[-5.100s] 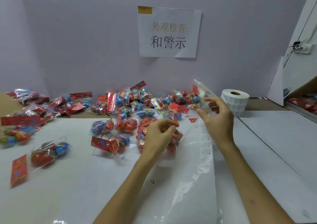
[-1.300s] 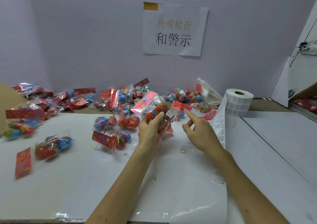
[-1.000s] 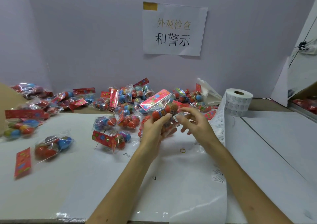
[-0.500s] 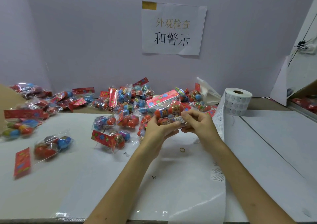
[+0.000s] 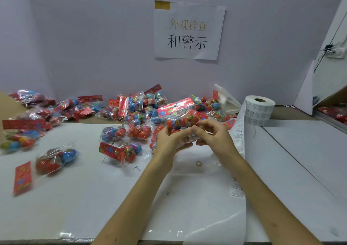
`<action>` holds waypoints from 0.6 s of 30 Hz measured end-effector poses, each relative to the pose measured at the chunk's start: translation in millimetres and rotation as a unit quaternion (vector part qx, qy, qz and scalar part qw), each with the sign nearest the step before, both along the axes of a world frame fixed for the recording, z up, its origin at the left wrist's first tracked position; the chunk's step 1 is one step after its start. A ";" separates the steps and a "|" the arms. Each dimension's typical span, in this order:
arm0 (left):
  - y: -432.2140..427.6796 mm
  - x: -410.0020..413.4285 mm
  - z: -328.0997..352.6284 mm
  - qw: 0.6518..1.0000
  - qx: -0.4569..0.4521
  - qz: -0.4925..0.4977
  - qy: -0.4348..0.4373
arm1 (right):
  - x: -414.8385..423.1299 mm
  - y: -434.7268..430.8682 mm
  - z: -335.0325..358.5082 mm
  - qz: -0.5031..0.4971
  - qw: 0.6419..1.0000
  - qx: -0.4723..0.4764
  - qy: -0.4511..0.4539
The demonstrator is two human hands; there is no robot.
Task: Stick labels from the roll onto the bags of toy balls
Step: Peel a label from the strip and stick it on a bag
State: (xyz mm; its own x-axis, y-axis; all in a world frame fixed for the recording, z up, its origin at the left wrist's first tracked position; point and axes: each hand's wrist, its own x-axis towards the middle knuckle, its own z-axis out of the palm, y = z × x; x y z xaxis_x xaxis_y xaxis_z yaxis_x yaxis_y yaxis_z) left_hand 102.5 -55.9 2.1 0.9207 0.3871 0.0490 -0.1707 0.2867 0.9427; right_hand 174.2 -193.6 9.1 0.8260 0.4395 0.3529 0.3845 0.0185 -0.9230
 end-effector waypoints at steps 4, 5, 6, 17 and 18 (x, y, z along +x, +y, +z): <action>-0.2 1.4 -0.6 1.000 0.006 0.010 0.004 | 1.3 -0.2 -0.7 -0.001 1.000 -0.004 -0.011; -0.4 1.6 -0.9 1.000 0.008 0.013 0.004 | 1.4 0.0 -1.2 0.000 1.000 -0.005 -0.013; -0.7 1.7 -1.3 1.000 0.009 0.016 0.005 | 1.5 0.0 -1.6 0.001 1.000 -0.006 -0.015; -1.6 1.3 -2.7 0.999 0.023 0.044 -0.006 | 2.9 -0.6 -1.2 0.032 0.999 -0.018 -0.006; -2.0 0.9 -2.2 0.999 0.024 0.044 -0.008 | 2.6 -0.6 -0.9 0.029 0.999 -0.012 -0.006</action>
State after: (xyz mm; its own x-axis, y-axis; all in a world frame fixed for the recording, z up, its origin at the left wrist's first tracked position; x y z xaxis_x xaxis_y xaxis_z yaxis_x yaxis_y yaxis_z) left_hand 103.4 -57.9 -0.1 0.8826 0.4625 0.0840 -0.2081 0.2243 0.9520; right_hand 176.8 -194.2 8.2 0.7949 0.4949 0.3509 0.3938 0.0192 -0.9190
